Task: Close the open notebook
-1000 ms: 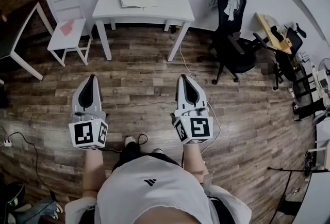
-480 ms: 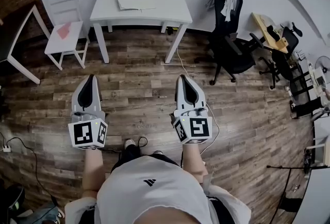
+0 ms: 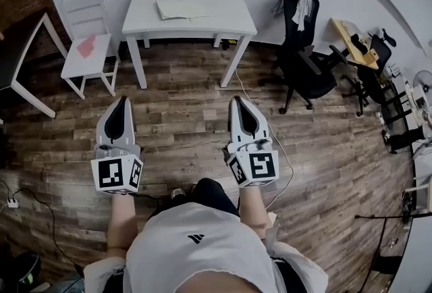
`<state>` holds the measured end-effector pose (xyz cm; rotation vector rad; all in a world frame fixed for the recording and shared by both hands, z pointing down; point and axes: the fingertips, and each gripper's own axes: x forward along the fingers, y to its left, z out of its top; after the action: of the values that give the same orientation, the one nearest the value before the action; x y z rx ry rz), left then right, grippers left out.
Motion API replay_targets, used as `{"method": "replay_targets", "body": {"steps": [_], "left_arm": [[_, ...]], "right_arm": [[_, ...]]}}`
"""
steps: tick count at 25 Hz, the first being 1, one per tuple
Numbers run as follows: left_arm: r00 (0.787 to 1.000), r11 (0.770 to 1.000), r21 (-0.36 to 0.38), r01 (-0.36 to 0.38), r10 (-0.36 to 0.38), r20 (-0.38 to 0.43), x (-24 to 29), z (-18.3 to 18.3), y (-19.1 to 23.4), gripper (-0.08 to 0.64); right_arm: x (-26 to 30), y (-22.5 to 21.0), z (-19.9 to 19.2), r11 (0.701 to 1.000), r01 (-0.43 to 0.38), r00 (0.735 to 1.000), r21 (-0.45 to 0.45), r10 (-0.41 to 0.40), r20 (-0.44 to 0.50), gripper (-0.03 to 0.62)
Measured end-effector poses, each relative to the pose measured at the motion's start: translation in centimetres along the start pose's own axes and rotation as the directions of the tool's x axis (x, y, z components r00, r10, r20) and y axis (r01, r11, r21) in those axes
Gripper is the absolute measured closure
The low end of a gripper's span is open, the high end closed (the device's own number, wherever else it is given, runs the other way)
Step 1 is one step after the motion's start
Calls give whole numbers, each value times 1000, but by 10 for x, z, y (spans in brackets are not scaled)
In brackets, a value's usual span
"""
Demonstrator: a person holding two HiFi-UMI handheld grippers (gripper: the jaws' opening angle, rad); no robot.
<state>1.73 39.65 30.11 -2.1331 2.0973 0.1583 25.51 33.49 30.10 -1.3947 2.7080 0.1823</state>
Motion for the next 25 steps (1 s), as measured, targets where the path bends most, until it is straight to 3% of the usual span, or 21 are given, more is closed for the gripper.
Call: {"method": "replay_targets", "body": {"steps": [13, 25], "left_arm": [[1000, 1000, -10, -10, 10, 16, 56, -15, 32, 551], [996, 997, 12, -82, 82, 22, 170, -27, 70, 551]], "right_arm": [[71, -10, -19, 1000, -18, 1000, 3, 18, -16, 598], [209, -54, -31, 995, -99, 995, 14, 99, 1, 598]]}}
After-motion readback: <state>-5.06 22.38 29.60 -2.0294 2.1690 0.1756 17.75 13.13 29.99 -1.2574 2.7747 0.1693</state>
